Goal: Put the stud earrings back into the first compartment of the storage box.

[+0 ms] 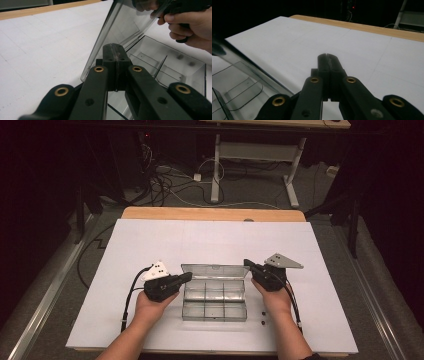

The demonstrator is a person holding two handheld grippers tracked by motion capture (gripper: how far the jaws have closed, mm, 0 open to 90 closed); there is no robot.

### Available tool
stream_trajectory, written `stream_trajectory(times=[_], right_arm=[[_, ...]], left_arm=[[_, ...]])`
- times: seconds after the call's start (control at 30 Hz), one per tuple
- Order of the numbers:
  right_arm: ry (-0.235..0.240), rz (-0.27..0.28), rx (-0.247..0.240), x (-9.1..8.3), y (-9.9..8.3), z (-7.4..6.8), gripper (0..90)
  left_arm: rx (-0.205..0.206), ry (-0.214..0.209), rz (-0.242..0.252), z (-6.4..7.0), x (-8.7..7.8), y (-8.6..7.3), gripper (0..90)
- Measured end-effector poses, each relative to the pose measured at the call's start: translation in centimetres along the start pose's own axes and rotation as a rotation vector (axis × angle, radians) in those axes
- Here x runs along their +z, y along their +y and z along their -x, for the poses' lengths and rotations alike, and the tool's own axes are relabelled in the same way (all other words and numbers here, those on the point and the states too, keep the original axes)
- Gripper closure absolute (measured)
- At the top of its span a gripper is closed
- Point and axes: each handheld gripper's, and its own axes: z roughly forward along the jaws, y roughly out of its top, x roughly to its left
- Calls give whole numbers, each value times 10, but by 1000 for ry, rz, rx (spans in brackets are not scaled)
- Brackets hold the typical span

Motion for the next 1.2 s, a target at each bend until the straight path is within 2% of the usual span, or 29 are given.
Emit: stream_trajectory(times=[0.37,0.77,0.9,0.97,1.03,1.1,1.17,1.2], right_arm=[[23,7,-7,2,2,-1,900],[18,6,-10,7,10,-3,900],[15,4,-5,9,10,-2,900],[11,1,0,10,9,-1,900],[10,-4,3,11,9,0,900],[8,-6,10,12,8,1,900],[5,-11,12,13,8,1,900],[4,-12,13,13,7,2,900]], left_arm=[[-9,13,-9,-5,6,1,876],[-12,21,-12,-9,3,1,876],[-11,53,-5,-12,-9,0,876],[-14,84,-18,-16,-11,-2,875],[-47,126,-40,-22,-8,-3,875],[-75,159,-39,-26,-6,-4,875],[-99,155,-27,-32,-1,-1,875],[-96,150,-27,-34,1,1,875]])
